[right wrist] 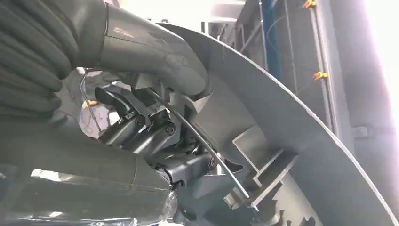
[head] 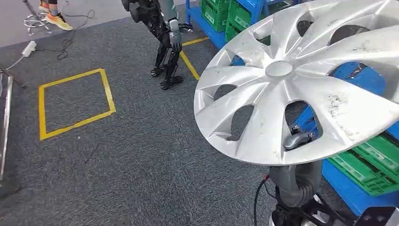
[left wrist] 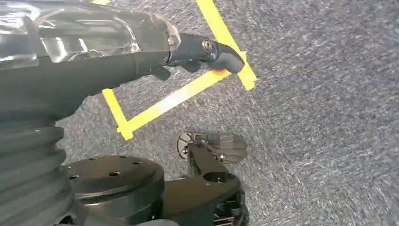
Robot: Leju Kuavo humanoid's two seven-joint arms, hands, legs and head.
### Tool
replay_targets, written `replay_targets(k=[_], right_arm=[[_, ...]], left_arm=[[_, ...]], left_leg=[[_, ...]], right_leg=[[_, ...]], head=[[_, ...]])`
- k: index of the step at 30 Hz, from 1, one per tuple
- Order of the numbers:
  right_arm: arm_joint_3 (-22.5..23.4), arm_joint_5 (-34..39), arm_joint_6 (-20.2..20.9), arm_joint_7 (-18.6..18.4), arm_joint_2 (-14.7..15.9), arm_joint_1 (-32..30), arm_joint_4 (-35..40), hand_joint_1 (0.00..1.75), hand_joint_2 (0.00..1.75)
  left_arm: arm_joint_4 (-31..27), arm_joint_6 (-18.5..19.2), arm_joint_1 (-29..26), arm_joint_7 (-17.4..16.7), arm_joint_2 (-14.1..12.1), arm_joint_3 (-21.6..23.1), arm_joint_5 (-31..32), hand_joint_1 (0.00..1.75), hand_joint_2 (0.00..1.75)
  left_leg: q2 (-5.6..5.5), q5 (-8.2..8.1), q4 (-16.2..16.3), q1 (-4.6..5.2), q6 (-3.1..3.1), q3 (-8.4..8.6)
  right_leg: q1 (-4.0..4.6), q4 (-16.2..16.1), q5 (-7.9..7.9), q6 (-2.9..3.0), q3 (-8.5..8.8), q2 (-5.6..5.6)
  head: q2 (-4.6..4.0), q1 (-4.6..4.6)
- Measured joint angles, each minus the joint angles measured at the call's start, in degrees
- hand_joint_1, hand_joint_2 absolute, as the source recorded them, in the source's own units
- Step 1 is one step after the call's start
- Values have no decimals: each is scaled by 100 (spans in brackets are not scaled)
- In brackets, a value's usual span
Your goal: Take the parts from the cabinet and place them on the table.
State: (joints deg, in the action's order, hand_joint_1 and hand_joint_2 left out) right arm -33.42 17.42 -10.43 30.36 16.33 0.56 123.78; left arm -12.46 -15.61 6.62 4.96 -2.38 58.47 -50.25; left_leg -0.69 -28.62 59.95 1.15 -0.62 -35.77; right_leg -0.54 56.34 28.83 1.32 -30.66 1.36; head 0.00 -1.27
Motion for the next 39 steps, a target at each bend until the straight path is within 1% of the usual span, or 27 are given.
replay_targets(k=[1, 3, 4, 5, 6, 7, 8, 9, 10, 11, 14, 16, 18, 19, 20, 21, 23, 24, 25, 27, 29, 31, 32, 34, 36, 38, 39], right_arm=[[22, 7, 6, 20, -15, -24, 5, 175, 175], [64, 28, 18, 92, -33, -75, 2, 175, 175], [79, 48, 17, 134, -39, -105, 0, 175, 175], [112, 57, 15, 184, -46, -177, -2, 175, 175], [131, 55, 13, 225, -48, -240, -2, 175, 175], [175, 46, 15, 271, -50, -301, 0, 175, 175], [217, 41, 17, 300, -57, -340, 2, 175, 175], [258, 42, 24, 324, -61, -378, 7, 175, 175], [293, 48, 31, 348, -66, -405, 9, 175, 175], [328, 57, 53, 361, -74, -424, 11, 175, 175], [409, 120, 133, 383, -98, -449, 9, 175, 175], [468, 144, 188, 396, -107, -466, 2, 175, 175], [505, 175, 234, 411, -107, -483, -4, 175, 175], [514, 179, 256, 418, -111, -486, -17, 175, 175], [525, 181, 284, 420, -114, -492, -35, 175, 175], [536, 188, 321, 420, -125, -492, -59, 175, 175], [531, 186, 404, 415, -144, -467, -94, 175, 175], [525, 184, 455, 404, -162, -423, -116, 175, 175], [514, 179, 492, 385, -179, -363, -142, 175, 175], [483, 159, 549, 308, -273, -212, -197, 175, 175], [437, 124, 531, 218, -352, -77, -258, 175, 175], [367, 109, 433, 151, -429, 20, -317, 175, 175], [341, 107, 376, 120, -461, 49, -337, 175, 175], [319, 98, 295, 90, -474, 62, -380, 175, 175], [267, 52, 201, 18, -476, 62, -426, 175, 175], [221, -7, 118, -33, -490, 54, -426, 175, 175], [197, -33, 61, -57, -496, 54, -415, 175, 175]], left_arm=[[0, -2, 13, 0, 0, 0, 2, 0, 175], [0, -20, 25, 0, 0, 0, 26, 0, 175], [0, -35, 21, 0, -4, 2, 64, 0, 175], [0, -55, 19, 2, -22, 4, 114, 0, 175], [0, -63, 19, 2, -33, 7, 160, 0, 175], [0, -72, 20, -2, -55, 11, 214, 0, 175], [0, -83, 21, -22, -72, 18, 252, 0, 175], [-2, -87, 29, -57, -87, 22, 267, 0, 175], [-4, -87, 41, -107, -92, 28, 278, 0, 175], [-4, -85, 45, -169, -112, 35, 286, 0, 175], [-2, -85, 44, -341, -162, 46, 284, 0, 175], [-2, -85, 54, -398, -173, 46, 282, 0, 175], [-4, -83, 69, -417, -173, 46, 282, 0, 175], [-4, -83, 66, -409, -173, 46, 282, 0, 175], [-4, -83, 62, -376, -173, 46, 278, 0, 175], [-4, -85, 60, -321, -179, 46, 245, 0, 175], [-4, -85, 61, -223, -186, 46, 158, 0, 175], [-4, -85, 58, -168, -186, 46, 94, 0, 175], [-7, -83, 65, -111, -186, 44, 28, 0, 175], [-4, -52, 58, -22, -188, 39, -79, 0, 175], [-4, -11, 48, 20, -190, 37, -131, 0, 175], [-4, 4, 51, 24, -210, 37, -135, 0, 175], [-4, 11, 62, 24, -205, 35, -135, 0, 175], [-4, 28, 62, 26, -192, 35, -129, 0, 175], [-4, 55, 49, 54, -190, 35, -101, 0, 175], [-4, 68, 51, 96, -190, 35, -61, 0, 175], [-4, 70, 51, 103, -190, 37, -48, 0, 175]], left_leg=[[113, -230, 341, -39, -44, -172], [107, -611, 1196, -116, -115, -582], [94, -677, 1492, -152, -153, -729], [92, -590, 1486, -186, -181, -726], [101, -414, 1264, -210, -207, -608], [151, -146, 792, -229, -233, -345], [301, 80, 288, -232, -247, -57], [568, 59, -61, -206, -272, 114], [603, 51, -103, -165, -193, 134], [519, 45, -83, -155, -116, 108], [351, 75, -102, -137, -6, 87], [222, 91, -110, -154, 63, 88], [76, 97, -108, -128, 110, 86], [1, 101, -108, -108, 120, 86], [-79, 103, -106, -92, 127, 93], [-167, 105, -105, -72, 129, 102], [-303, 106, -105, -50, 130, 135], [-346, 107, -108, -54, 128, 134], [-376, 115, -86, -15, 109, 101], [-419, 160, -91, -60, 41, 36], [-492, 179, -104, -51, -11, 23], [-3, -90, 207, -17, -58, -118], [80, -309, 586, -50, -98, -305], [88, -641, 1401, -112, -160, -704], [91, -504, 1420, -162, -201, -721], [194, -38, 584, -177, -208, -263], [369, 159, 69, -174, -196, 39]], right_leg=[[3, -9, -5, 7, 1, -66], [2, -4, 0, 6, 0, -191], [-4, 1, 8, -3, -1, -260], [-13, 7, 17, -18, 3, -328], [-24, 21, 34, -44, 6, -381], [-43, 41, 56, -77, 15, -435], [-55, 65, 83, -115, 27, -473], [-49, 89, 113, -153, 30, -510], [-17, 129, 141, -197, 15, -529], [-9, 115, 133, -225, 17, -565], [-46, 112, 176, -290, 42, -695], [-68, 553, 525, -309, -112, -323], [-41, 1513, 962, -290, -534, -187], [-36, 1847, 1050, -272, -697, -173], [-31, 1934, 1002, -246, -748, -166], [-21, 1741, 805, -203, -679, -153], [10, 854, 240, -100, -308, -51], [26, 400, 58, -42, -140, 131], [8, 315, 101, -24, -88, 235], [37, 218, 118, -60, -80, 177], [28, 144, 76, -13, -59, 102], [6, 65, 24, 18, -15, -14], [6, 65, 21, 23, -17, -79], [10, 68, 31, 22, -14, -228], [8, 71, 44, 7, -14, -359], [3, 85, 72, -35, 5, -469], [2, 99, 94, -67, 27, -520]], head=[[0, 57], [0, 101], [0, 125], [0, 164], [0, 184], [0, 197], [0, 204], [0, 230], [0, 272], [0, 232], [0, 204], [0, 162], [0, 84], [0, 51], [0, 36], [0, 11], [0, -48], [0, -63], [0, -34], [0, -54], [0, -48], [0, 16], [0, 68], [0, 103], [0, 149], [0, 195], [0, 217]])
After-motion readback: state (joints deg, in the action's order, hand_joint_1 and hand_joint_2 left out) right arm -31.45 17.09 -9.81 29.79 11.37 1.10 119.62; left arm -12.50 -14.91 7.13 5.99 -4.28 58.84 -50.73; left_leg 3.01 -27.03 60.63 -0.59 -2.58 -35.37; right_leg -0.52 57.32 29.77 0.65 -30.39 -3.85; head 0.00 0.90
